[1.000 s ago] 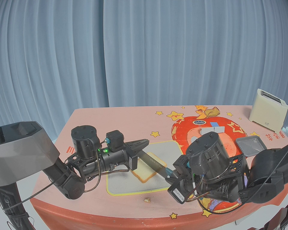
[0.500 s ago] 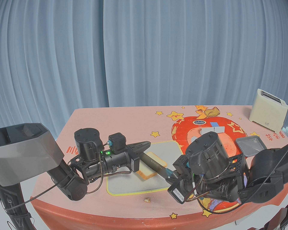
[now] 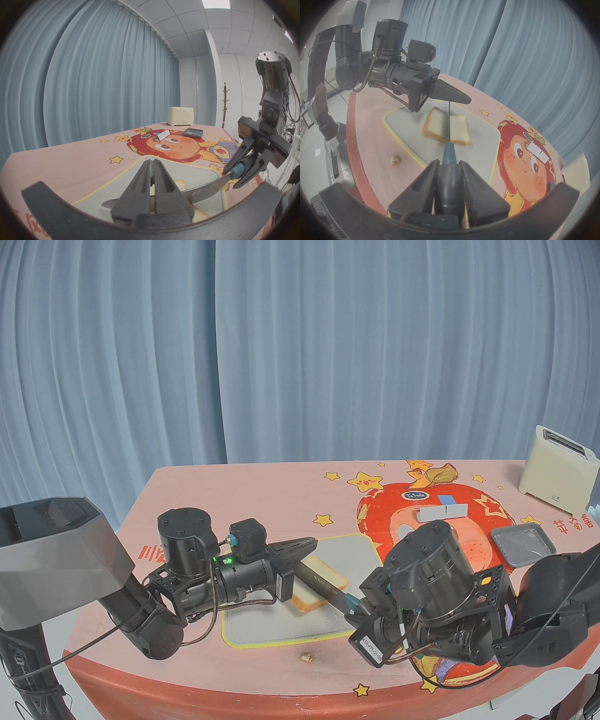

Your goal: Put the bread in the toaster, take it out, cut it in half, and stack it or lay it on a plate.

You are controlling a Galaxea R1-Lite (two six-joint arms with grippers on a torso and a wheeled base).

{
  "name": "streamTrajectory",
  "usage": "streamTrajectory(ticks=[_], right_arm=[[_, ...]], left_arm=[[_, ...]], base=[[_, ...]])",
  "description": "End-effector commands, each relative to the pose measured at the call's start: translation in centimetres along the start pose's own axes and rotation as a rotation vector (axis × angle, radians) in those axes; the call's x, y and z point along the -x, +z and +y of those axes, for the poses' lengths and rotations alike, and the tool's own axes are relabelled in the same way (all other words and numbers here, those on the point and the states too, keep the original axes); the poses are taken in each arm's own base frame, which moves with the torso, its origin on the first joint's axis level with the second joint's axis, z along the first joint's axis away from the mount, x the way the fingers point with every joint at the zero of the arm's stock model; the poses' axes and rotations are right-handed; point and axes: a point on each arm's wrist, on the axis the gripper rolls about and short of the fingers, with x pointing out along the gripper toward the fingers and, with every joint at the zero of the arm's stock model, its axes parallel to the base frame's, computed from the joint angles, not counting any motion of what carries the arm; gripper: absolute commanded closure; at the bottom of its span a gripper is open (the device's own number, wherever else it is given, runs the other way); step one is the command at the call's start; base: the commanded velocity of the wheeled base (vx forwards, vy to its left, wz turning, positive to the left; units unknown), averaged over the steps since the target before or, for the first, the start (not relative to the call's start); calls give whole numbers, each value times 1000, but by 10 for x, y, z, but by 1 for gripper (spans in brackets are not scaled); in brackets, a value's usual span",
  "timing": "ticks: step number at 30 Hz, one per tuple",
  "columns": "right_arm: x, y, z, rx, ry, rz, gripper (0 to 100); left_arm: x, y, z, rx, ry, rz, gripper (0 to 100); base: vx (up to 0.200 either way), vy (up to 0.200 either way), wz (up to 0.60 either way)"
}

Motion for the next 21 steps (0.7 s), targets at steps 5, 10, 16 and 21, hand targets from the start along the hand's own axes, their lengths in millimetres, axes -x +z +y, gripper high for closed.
streamTrajectory(ticks=[5,10,16,21], right_arm=[[2,3,-2,-6,-7,-11,100],[2,3,-3,-9,-10,-13,100],[3,3,-3,-10,-10,-16,100],[3,2,-4,-9,-11,-11,100]], left_arm=[[3,14,0,-25,34,-70,100],[2,16,-3,-30,28,-81,100],[1,14,-10,-30,8,-79,100],[0,6,-14,-23,-5,-54,100]], base=[[0,0,0],[0,0,0],[0,0,0],[0,0,0]])
